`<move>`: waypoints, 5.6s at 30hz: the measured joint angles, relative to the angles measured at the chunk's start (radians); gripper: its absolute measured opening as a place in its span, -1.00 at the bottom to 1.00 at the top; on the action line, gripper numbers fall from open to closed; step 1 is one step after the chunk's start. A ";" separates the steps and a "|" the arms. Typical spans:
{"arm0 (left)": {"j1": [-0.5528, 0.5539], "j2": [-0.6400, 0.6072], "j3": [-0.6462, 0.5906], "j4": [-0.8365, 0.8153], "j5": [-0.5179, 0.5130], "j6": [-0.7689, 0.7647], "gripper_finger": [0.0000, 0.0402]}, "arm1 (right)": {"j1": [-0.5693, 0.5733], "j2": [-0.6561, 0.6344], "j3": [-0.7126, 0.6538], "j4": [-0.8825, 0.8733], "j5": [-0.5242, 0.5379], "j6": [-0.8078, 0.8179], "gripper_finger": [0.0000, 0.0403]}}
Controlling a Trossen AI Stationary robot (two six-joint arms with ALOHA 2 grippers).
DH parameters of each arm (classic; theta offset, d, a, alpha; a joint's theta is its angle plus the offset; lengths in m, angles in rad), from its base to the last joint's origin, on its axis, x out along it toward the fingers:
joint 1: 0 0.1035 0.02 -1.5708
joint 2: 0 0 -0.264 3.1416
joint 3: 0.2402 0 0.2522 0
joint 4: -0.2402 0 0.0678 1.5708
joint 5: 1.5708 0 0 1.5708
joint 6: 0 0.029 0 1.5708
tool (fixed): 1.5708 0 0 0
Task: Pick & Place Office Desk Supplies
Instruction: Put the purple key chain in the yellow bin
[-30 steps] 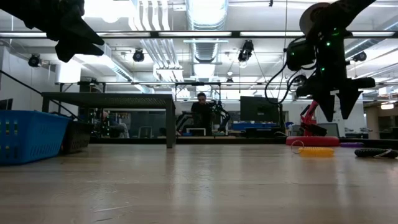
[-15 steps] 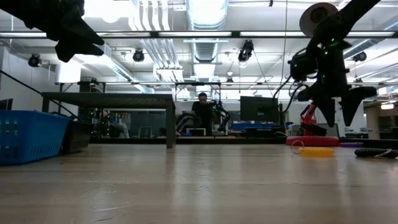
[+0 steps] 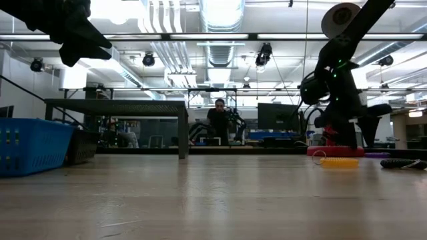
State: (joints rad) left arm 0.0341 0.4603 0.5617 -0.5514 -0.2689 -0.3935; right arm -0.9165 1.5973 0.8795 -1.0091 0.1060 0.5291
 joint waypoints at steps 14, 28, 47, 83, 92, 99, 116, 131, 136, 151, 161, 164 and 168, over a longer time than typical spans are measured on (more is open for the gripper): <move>0.000 0.000 0.000 0.000 0.000 0.000 -0.09 | -0.028 0.043 -0.036 0.018 0.032 0.036 0.07; 0.000 0.000 0.000 0.000 0.000 0.000 -0.09 | -0.035 0.014 -0.082 0.094 0.053 -0.058 0.07; 0.000 0.000 0.000 0.000 0.000 0.000 -0.09 | -0.033 -0.007 -0.089 0.134 -0.207 -0.195 0.07; 0.000 0.000 0.000 0.000 0.000 0.000 -0.09 | 0.475 -0.031 -0.092 0.428 -0.274 0.240 0.06; 0.000 0.000 0.000 0.000 0.000 0.000 -0.09 | 0.540 -0.019 -0.091 0.450 -0.227 0.283 -0.11; 0.000 0.000 0.000 0.000 0.000 0.000 -0.09 | 0.552 0.005 -0.090 0.447 -0.201 0.284 -0.28; 0.000 0.000 0.000 0.000 0.000 0.000 -0.09 | 0.553 0.005 -0.093 0.434 -0.131 0.310 -0.82; 0.000 0.000 0.000 0.000 0.000 0.000 -0.09 | 0.575 -0.054 -0.085 0.528 -0.125 0.306 -0.85; 0.000 0.000 0.000 0.000 0.000 0.000 -0.09 | 0.615 -0.123 -0.085 0.621 -0.127 0.297 -0.86; 0.000 0.000 0.000 0.000 0.000 0.000 -0.09 | 0.915 -0.257 -0.087 1.126 -0.134 0.086 -0.86; 0.000 0.000 0.000 0.000 0.000 0.000 -0.09 | 1.112 -0.132 -0.084 1.593 -0.133 -0.089 -0.86; 0.000 0.000 0.000 0.000 0.000 0.000 -0.09 | 1.137 -0.064 -0.071 1.664 -0.132 -0.118 -0.86; 0.000 0.000 0.000 0.000 0.000 0.000 -0.09 | 1.166 0.043 -0.023 1.767 -0.132 -0.140 -0.86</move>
State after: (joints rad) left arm 0.0341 0.4599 0.5617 -0.5514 -0.2691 -0.3935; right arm 0.2496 1.6404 0.8568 0.7584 -0.0261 0.3891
